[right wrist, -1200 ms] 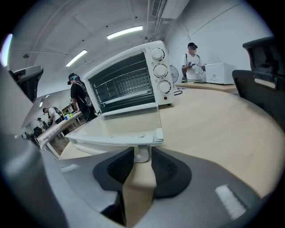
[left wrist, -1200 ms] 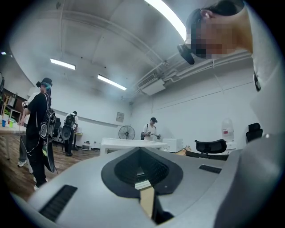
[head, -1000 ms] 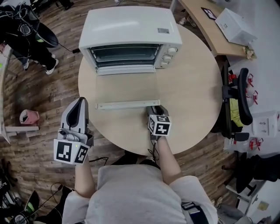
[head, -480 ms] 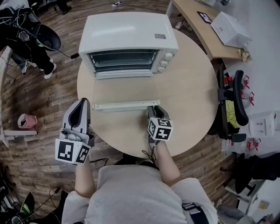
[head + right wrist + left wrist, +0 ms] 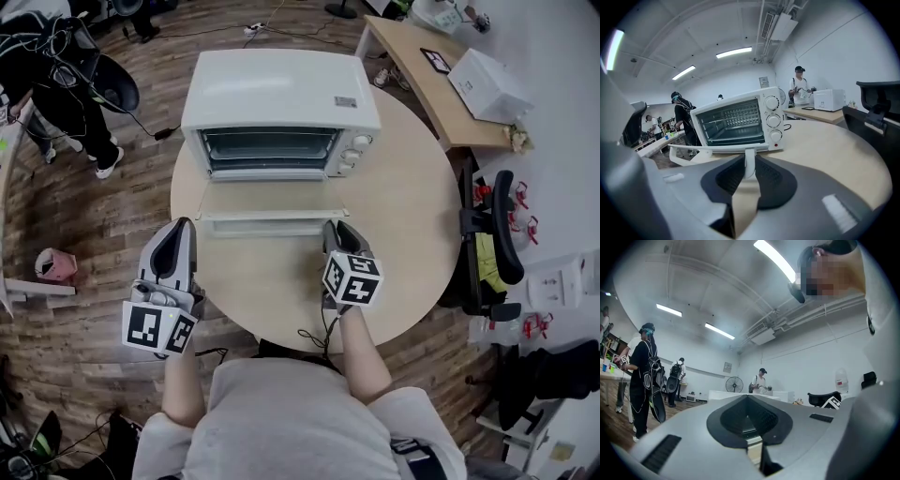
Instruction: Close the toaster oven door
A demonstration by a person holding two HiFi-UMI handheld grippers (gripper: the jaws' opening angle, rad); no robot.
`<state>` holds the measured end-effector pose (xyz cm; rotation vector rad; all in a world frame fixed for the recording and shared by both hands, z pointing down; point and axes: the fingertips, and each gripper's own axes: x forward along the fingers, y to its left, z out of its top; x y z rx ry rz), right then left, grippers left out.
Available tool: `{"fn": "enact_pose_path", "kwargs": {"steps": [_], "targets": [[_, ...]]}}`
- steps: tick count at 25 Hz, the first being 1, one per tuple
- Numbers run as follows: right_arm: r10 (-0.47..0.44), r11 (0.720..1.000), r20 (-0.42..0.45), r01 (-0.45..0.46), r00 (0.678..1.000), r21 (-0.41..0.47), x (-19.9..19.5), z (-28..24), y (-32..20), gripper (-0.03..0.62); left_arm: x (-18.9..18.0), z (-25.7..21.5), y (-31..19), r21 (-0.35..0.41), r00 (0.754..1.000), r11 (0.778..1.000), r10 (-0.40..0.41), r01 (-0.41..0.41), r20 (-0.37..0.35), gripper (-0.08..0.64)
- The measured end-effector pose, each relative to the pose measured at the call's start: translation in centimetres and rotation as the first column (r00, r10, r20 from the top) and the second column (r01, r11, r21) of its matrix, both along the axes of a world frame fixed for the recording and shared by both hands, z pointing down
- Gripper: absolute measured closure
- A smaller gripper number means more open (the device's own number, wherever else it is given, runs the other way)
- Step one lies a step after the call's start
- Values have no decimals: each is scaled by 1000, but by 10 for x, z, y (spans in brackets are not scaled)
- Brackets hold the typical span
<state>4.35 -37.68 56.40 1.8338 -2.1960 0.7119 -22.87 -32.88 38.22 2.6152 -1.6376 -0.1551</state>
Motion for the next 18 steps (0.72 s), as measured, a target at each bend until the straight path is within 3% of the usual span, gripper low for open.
{"fn": "enact_pose_path", "kwargs": {"steps": [18], "targets": [[-11,993,-29,14,1000,117,-1,-75,-71,514,-26,-5,3,9,998,998,-59,59,-11,554]]}}
